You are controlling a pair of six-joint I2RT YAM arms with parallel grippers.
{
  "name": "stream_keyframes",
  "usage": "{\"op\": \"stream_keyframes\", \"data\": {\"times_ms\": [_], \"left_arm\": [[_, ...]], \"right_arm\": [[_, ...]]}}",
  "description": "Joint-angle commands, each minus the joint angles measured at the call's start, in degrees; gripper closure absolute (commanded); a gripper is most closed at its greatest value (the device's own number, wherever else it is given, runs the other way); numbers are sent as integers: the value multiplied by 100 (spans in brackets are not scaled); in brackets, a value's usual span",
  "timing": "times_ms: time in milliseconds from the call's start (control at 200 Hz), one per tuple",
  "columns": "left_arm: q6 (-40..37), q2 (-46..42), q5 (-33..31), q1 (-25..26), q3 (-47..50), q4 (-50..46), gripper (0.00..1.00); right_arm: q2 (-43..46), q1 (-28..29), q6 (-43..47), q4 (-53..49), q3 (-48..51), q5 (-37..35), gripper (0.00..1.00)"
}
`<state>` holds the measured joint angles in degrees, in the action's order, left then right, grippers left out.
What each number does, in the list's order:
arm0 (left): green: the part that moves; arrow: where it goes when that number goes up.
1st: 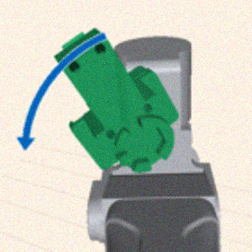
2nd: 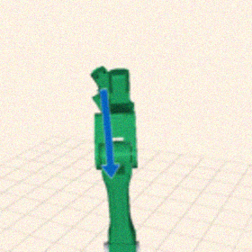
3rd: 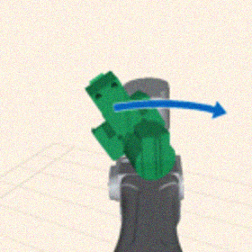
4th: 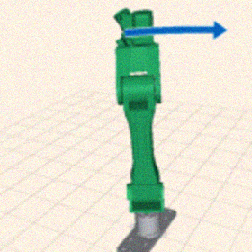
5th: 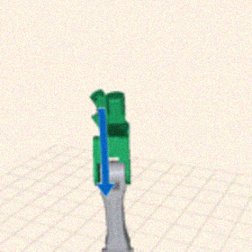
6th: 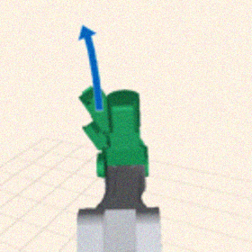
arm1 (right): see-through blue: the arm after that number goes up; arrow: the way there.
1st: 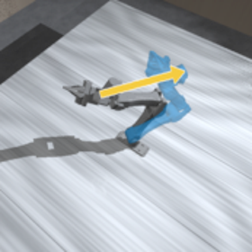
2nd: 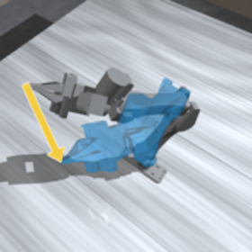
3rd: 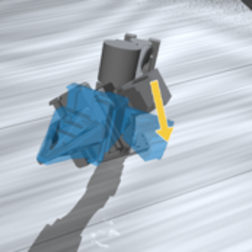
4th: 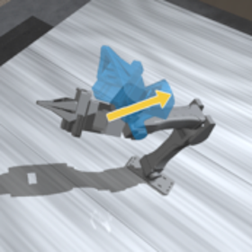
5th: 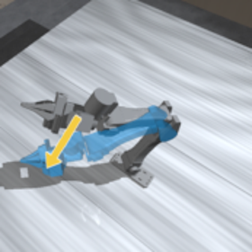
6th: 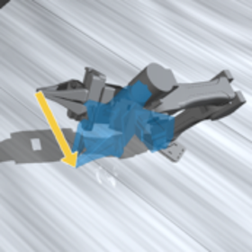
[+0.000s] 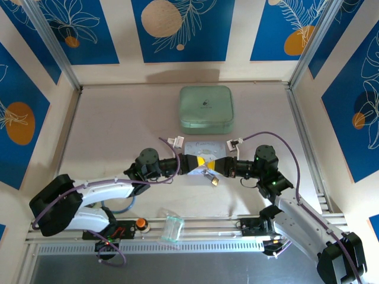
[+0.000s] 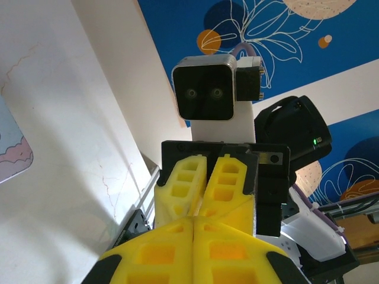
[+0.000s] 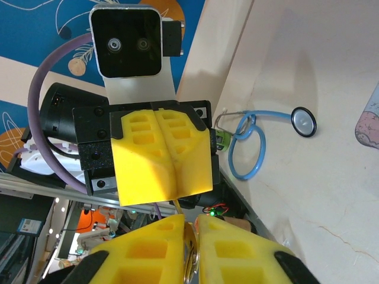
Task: Unlock the padlock with the key
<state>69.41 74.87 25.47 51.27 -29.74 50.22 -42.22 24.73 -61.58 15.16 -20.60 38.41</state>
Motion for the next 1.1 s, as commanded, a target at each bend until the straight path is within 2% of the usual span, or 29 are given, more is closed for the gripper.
{"op": "stream_keyframes", "data": {"times_ms": [0, 45, 120, 185, 205, 265, 295, 365, 405, 420, 560, 670, 810, 930, 1096], "left_arm": [[47, 55, 22, -55, -80, 254, 100], [39, 58, 18, -55, -88, 231, 100], [38, 64, -1, -55, -83, 196, 100], [14, 40, -80, -55, -61, 115, 100], [-2, 24, -114, -63, -54, 66, 96], [-119, -74, -256, -57, -57, -209, 74], [-218, -146, -374, -64, -61, -464, 58], [-529, -412, -744, -64, -109, -1199, 27], [-712, -602, -1003, -54, -127, -1642, 14], [-769, -670, -1106, -51, -141, -1802, 12], [-1353, -1100, -2245, 112, -496, -3826, 10], [-1724, -943, -3161, 616, -828, -4675, 12], [-1436, -260, -3884, 1277, -894, -4410, 17], [-1278, 422, -4494, 1767, -1187, -4422, 23], [-205, 1302, -4607, 1941, -1330, -4022, 27]], "right_arm": [[-3, -12, 31, 27, 83, 153, 92], [15, -12, 32, -1, 98, 158, 93], [34, -19, 41, -38, 110, 140, 100], [63, -21, 31, -56, 129, 107, 100], [73, -21, 32, -69, 127, 92, 100], [100, -36, 45, -136, 134, 47, 100], [123, -43, 57, -176, 142, 23, 100], [156, -79, 82, -328, 153, -54, 100], [168, -111, 130, -589, 121, -168, 100], [166, -129, 167, -744, 104, -220, 100], [280, -197, 538, -2072, -75, -937, 100], [362, -172, 903, -3457, -372, -1826, 100], [452, -150, 1159, -4473, -546, -2717, 100], [522, -170, 1269, -4817, -542, -3015, 100], [522, -179, 1341, -5006, -495, -3152, 100]]}}
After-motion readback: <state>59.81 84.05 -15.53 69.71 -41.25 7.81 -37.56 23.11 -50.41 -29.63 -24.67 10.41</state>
